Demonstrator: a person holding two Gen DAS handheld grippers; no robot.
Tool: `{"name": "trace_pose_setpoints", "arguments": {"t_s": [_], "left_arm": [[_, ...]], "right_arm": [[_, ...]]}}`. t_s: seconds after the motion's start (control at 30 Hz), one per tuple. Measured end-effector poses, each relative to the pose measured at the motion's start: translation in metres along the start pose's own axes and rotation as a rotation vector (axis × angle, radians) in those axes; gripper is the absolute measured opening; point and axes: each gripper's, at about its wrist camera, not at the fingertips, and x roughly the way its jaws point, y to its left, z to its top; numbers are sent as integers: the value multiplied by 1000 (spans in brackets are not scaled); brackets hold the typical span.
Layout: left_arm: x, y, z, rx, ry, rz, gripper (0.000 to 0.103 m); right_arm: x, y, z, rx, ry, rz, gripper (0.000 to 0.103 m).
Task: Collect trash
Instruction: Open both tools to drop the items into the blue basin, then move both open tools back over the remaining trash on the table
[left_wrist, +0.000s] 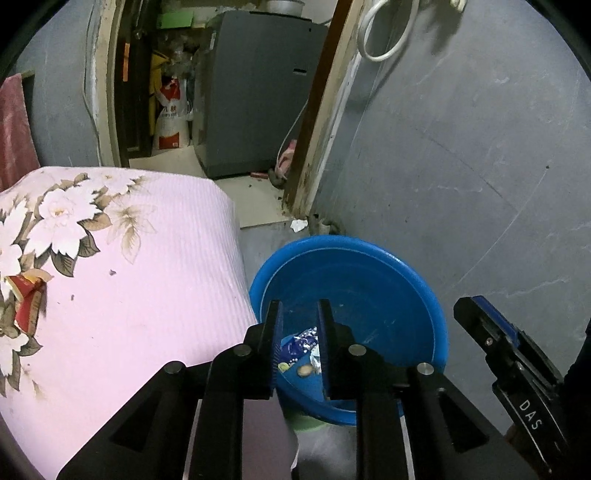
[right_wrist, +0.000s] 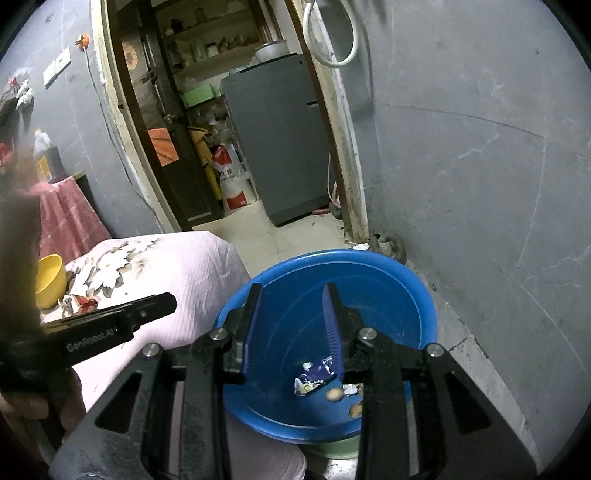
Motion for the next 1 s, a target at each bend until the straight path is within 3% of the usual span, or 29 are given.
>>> {"name": "trace_pose_setpoints", "arguments": {"t_s": [0.43,0.57,0.63,0.77,1.0], "left_arm": [[-64,21,8,-41,-105,11,16],[-92,32,9,-49,-154,28,17],[-109,41,9,-59,-190,37,25],[-142,60,6,-85,-265,57,30],[-199,91,-5,-103,-381,146,40]], "right_arm": [[-36,35,14,-42,-76,21,51],[-49,54,18,-61,-107,37,57],[-54,64,20,-72,-121,46,59],[-69,88,23,-93,-173,78,70],[-88,130,23,-123,-247,129,85]]}}
